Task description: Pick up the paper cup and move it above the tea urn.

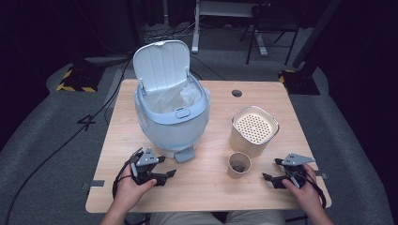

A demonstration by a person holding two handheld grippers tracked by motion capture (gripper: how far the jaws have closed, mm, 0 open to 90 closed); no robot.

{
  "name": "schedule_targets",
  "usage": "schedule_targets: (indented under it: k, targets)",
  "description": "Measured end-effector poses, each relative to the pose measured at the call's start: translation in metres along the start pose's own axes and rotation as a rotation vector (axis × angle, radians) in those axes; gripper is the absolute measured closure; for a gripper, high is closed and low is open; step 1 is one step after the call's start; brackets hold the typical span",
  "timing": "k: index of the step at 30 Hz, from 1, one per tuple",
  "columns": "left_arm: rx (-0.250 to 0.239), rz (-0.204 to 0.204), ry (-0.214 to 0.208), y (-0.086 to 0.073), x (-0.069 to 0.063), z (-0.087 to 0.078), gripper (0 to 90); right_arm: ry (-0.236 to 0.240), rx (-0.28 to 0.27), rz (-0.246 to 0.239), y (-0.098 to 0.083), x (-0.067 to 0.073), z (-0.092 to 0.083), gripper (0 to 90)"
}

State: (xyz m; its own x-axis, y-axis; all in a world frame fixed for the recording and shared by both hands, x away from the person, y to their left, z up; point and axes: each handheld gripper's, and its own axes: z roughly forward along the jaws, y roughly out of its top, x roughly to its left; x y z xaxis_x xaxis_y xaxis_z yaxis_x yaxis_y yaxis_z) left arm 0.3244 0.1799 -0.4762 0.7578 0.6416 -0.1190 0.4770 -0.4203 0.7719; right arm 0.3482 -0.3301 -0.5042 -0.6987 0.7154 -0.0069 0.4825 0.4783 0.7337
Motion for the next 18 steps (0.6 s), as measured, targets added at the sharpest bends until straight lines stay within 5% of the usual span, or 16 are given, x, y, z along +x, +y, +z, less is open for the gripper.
schedule_targets:
  k: [11,18]
  targets:
    - [0.162,0.057,0.110,-0.011,-0.001,0.018,26.6,-0.001,-0.008,0.002,-0.001,0.003,-0.002,19.1]
    - [0.121,0.035,0.114,-0.017,0.007,0.020,18.8,0.023,0.012,-0.012,-0.001,0.006,-0.005,20.5]
